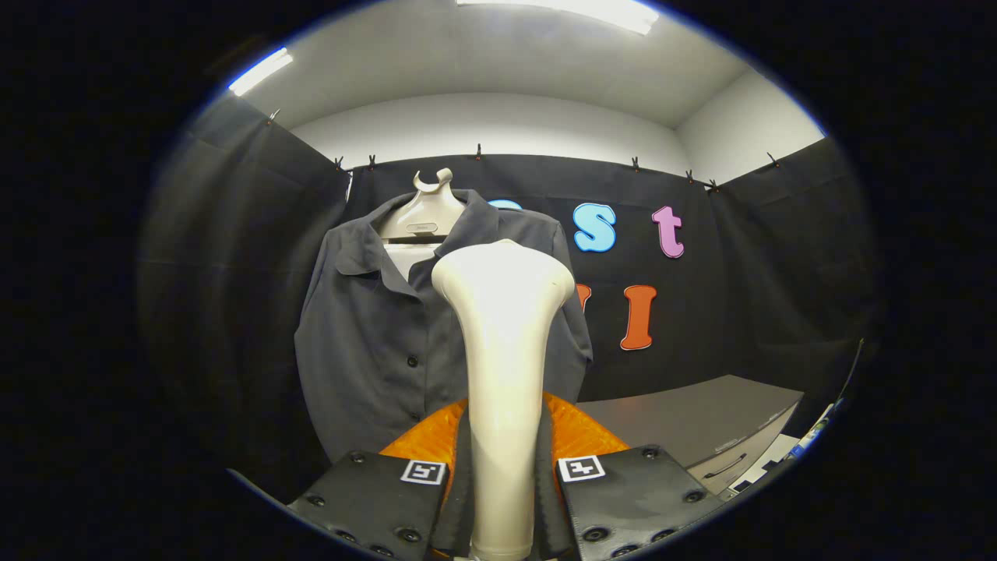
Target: Iron the clothes twice with a garment steamer, once on the left side and once on the right side.
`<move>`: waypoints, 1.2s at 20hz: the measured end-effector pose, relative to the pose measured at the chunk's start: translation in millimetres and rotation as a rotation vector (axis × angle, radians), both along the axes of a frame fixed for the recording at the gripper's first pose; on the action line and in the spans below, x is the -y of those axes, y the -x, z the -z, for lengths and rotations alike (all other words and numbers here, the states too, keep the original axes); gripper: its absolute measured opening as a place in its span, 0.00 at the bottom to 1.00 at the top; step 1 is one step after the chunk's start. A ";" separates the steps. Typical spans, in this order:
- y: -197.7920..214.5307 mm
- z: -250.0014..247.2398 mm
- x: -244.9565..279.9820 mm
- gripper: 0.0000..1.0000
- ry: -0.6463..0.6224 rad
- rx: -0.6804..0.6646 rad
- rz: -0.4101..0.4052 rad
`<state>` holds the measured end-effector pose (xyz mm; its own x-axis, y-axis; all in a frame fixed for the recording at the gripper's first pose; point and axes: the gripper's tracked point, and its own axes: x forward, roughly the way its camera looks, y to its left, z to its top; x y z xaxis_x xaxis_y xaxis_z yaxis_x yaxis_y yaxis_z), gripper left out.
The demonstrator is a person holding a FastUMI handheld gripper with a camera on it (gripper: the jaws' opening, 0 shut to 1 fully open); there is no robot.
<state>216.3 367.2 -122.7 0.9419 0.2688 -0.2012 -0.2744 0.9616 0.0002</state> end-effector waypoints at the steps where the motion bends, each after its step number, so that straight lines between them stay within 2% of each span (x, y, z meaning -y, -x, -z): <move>1: -6.0 1.8 -4.6 0.38 -0.001 -0.002 0.004; 9: -51.1 34.4 -22.8 0.39 0.010 -0.039 0.028; 24: -42.4 94.7 -1.4 0.39 0.068 -0.110 0.068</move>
